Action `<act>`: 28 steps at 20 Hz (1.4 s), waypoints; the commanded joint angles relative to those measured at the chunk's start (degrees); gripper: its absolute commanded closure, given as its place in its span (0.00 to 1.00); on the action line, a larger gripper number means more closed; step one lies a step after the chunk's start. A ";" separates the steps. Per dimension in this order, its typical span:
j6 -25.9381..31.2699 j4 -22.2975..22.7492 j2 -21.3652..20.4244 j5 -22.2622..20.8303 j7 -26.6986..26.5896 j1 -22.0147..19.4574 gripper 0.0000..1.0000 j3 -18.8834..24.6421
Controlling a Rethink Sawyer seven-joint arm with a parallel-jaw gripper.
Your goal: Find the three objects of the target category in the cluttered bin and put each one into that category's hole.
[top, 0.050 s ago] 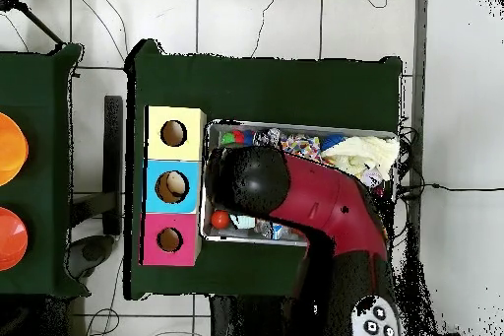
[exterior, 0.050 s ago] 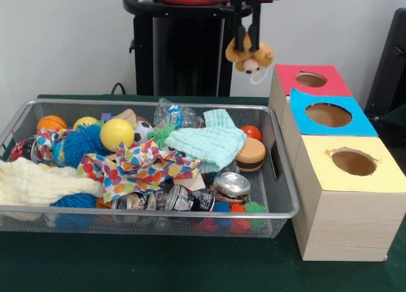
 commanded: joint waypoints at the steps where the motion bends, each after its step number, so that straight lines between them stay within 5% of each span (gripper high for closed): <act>1: -5.62 11.98 -4.18 3.29 15.47 2.18 1.00 -0.67; 11: -6.51 13.75 -5.68 4.13 19.47 8.70 1.00 -5.05; 28: -7.37 15.25 -6.41 4.36 21.08 11.71 1.00 -7.35</act>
